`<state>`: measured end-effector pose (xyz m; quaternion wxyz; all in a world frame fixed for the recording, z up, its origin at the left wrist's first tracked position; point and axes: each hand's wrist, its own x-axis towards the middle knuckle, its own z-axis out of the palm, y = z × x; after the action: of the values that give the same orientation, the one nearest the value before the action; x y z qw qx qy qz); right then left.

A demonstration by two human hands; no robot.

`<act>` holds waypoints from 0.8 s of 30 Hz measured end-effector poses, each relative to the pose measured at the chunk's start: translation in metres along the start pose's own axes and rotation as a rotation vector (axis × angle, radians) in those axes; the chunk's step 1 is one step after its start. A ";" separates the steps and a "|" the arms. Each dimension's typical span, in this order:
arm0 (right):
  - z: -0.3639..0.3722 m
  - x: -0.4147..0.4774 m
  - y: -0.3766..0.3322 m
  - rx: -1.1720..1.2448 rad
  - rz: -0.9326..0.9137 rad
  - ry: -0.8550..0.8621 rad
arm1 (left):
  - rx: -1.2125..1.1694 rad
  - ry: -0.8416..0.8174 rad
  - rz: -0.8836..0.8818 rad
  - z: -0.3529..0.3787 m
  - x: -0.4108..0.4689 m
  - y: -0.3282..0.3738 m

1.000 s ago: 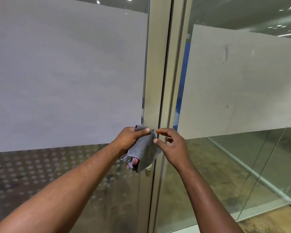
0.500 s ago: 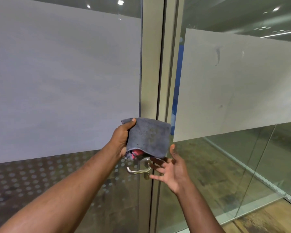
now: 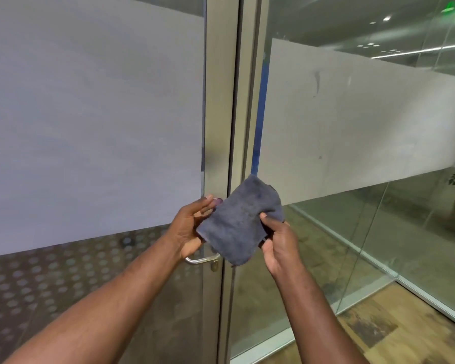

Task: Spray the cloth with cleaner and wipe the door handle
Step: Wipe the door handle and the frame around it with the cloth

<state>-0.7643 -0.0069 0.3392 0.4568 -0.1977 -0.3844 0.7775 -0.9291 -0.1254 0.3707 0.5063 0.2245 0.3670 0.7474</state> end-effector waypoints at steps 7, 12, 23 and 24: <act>-0.006 -0.021 -0.021 -0.272 -0.096 -0.003 | 0.357 -0.125 -0.126 0.006 -0.006 -0.015; -0.019 -0.032 -0.038 -0.524 -0.287 0.130 | 0.464 -0.072 -0.087 0.039 -0.007 -0.031; -0.084 -0.076 -0.101 -0.857 -0.522 0.057 | 1.007 -0.052 -0.036 0.149 -0.009 -0.055; -0.092 -0.081 -0.106 -0.903 -0.556 0.067 | 1.036 -0.057 -0.022 0.159 -0.009 -0.059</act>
<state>-0.6037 -0.0084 0.3607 0.5270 -0.2900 -0.7040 0.3776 -0.7778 -0.0699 0.4255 0.3464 0.4621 0.6773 0.4558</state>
